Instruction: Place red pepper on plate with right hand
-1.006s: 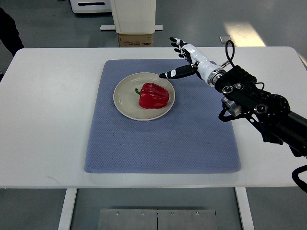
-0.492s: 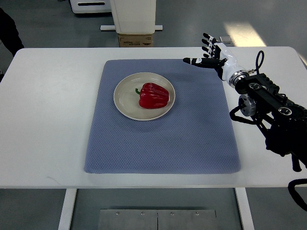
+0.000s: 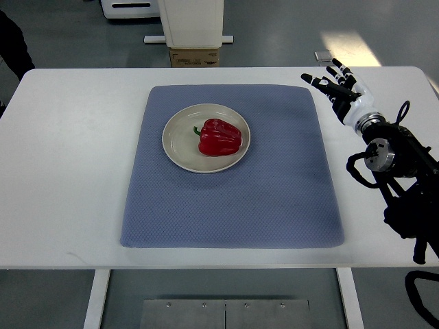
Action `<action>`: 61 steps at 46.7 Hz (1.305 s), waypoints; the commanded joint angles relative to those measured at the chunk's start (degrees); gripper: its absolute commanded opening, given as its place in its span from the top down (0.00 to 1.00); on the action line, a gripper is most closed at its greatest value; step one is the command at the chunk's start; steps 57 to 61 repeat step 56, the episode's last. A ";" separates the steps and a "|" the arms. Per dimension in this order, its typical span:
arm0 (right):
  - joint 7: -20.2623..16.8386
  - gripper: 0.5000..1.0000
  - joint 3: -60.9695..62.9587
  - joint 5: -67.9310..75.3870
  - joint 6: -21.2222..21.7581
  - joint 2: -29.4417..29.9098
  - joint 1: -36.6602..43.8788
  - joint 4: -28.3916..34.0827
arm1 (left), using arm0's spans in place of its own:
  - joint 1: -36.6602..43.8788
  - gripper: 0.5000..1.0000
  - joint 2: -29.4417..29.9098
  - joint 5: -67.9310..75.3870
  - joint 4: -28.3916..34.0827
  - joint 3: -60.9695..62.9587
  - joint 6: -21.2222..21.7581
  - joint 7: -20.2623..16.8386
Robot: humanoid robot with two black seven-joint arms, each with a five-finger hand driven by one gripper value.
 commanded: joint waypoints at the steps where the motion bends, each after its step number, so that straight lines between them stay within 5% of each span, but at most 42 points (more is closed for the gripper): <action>1: 0.17 0.00 3.27 0.00 -0.01 1.36 -1.75 1.71 | 0.00 0.00 0.00 0.00 0.00 0.00 0.00 0.00; 11: 4.47 0.00 4.50 -0.18 -0.10 1.98 -5.97 6.89 | 0.00 0.00 0.00 0.00 0.00 0.00 0.00 0.00; 32: 13.97 0.00 4.50 -0.18 -0.19 2.68 -9.31 7.07 | 0.00 0.00 0.00 0.00 0.00 0.00 0.00 0.00; 61: 14.15 0.00 4.59 0.00 -0.19 2.68 -12.39 6.81 | 0.00 0.00 0.00 0.00 0.00 0.00 0.00 0.00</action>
